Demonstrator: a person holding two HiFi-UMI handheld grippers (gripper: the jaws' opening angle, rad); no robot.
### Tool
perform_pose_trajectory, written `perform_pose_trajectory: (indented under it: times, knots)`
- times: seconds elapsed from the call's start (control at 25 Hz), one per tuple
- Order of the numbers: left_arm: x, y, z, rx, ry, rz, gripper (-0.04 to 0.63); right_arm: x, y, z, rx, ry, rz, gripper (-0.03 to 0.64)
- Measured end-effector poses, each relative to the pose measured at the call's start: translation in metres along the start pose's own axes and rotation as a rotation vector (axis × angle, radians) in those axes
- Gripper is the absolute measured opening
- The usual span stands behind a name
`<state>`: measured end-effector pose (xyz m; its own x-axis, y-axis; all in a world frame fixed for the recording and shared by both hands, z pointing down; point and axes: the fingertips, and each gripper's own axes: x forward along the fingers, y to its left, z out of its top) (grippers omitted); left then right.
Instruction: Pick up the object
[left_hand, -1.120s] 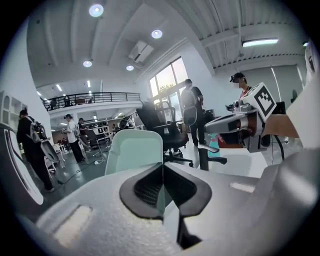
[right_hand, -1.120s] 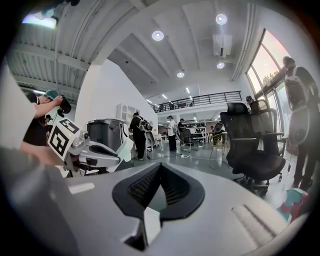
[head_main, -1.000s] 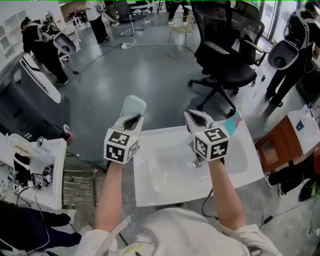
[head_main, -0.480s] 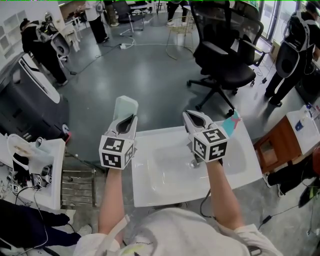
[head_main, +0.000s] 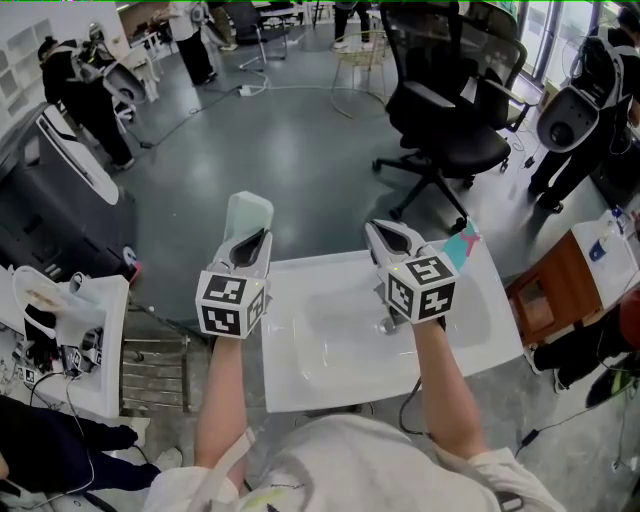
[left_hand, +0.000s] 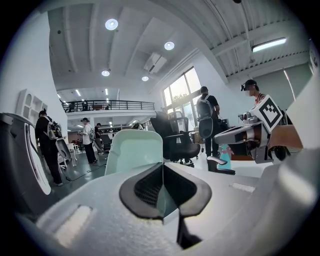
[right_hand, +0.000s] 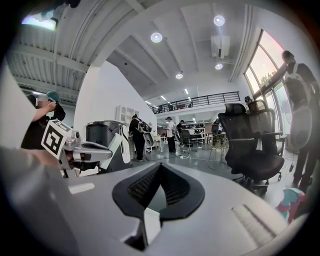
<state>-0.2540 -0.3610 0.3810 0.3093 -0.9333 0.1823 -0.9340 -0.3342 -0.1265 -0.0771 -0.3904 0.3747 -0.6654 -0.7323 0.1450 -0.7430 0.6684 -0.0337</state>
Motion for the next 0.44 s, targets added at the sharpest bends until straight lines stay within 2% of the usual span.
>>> perform_pose_trajectory:
  times: [0.44]
  knots:
    - [0.0014,-0.0023,0.002,-0.007,0.004,0.003,0.011,-0.0028,-0.0036,0.0001,0.003,0.008,0.001,0.003]
